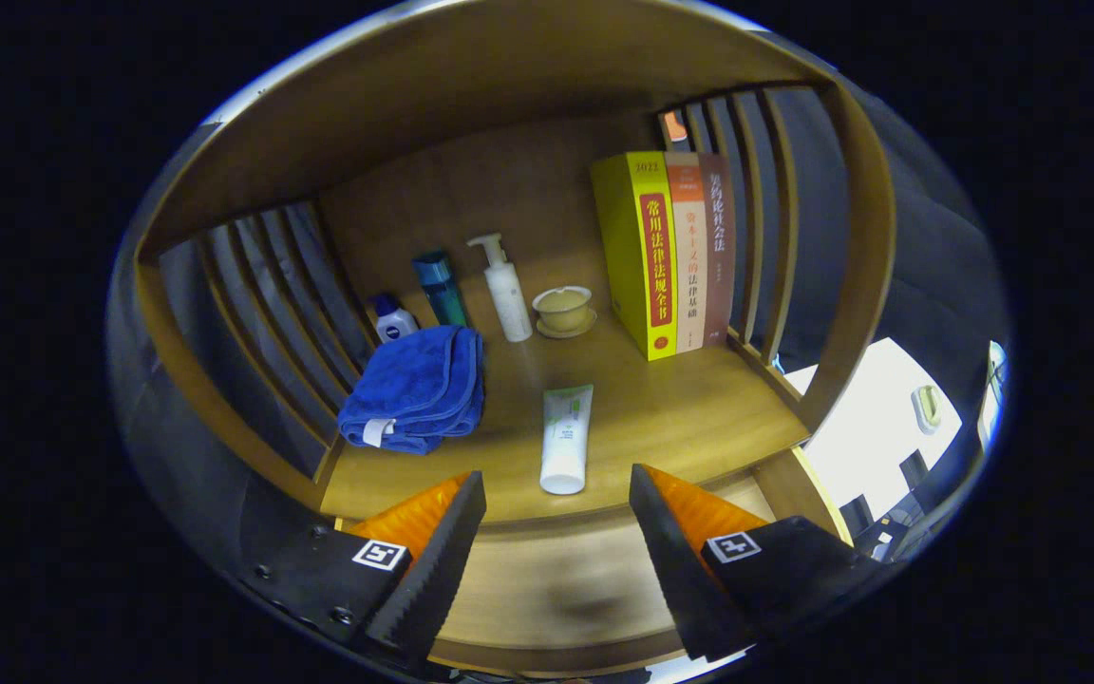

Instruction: Pull open the drawer, take out the items inside it, and place them on the countertop above the cabinet.

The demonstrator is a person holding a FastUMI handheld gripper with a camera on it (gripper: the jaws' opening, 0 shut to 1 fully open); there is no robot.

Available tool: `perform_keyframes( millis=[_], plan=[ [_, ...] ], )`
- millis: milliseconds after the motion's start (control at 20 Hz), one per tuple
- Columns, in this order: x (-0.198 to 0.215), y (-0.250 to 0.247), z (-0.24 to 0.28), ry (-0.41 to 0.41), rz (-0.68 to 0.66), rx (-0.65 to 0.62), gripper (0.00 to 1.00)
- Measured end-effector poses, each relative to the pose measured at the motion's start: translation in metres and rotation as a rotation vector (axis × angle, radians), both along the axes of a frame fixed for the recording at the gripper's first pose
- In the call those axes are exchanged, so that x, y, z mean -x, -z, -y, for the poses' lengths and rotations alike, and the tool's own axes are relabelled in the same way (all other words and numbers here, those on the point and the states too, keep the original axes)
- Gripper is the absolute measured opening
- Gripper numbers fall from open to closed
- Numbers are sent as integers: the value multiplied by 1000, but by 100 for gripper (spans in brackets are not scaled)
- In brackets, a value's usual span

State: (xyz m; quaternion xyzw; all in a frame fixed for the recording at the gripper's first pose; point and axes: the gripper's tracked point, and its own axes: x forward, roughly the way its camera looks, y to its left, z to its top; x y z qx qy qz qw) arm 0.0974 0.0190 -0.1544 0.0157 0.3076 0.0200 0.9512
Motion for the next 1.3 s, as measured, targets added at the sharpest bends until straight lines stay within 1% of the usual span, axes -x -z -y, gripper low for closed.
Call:
perform_keyframes(
  millis=[100, 350, 550, 600, 650, 800, 900, 1100, 1300],
  plan=[
    [16, -13, 6, -7, 65, 31, 99],
    [59, -46, 13, 20, 200, -4, 99],
    [97, -46, 19, 7, 248, 9, 99],
    [103, -39, 32, 11, 254, 7, 99],
    [120, -33, 39, 15, 259, 4, 99],
    [153, -8, 42, 18, 282, 3, 99],
    [170, -4, 39, 5, 299, -20, 99],
    [198, 19, 47, 6, 292, -12, 99],
    [220, 55, 45, -2, 261, -2, 99]
  ],
)
